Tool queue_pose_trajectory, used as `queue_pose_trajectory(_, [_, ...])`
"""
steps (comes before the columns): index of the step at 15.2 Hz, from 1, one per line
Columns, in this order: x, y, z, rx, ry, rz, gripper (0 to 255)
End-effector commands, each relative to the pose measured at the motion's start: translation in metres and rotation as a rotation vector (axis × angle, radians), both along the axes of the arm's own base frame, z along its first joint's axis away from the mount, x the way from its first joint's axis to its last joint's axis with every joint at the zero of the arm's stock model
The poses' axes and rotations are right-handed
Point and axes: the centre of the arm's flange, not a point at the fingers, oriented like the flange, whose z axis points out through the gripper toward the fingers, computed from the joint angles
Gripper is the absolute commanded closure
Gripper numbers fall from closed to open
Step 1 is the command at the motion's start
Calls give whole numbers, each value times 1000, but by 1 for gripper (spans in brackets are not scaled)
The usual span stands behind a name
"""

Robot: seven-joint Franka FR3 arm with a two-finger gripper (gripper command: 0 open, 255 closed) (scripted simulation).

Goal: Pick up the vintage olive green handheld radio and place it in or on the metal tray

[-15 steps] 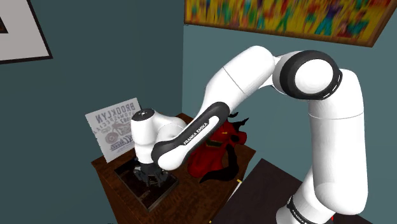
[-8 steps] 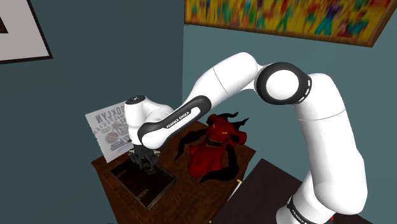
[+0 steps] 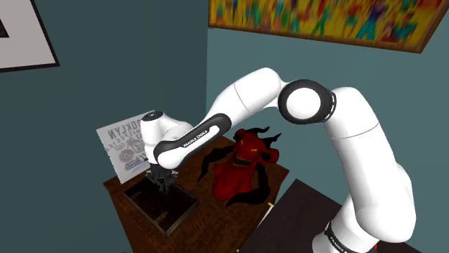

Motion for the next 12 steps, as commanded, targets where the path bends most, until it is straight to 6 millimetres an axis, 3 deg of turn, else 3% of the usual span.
queue_pose_trajectory(1, [-1,-3,-16,-6,9,-2,255])
queue_pose_trajectory(8, [-1,-3,-55,-6,9,-2,255])
queue_pose_trajectory(12, [-1,-3,-55,-6,9,-2,255])
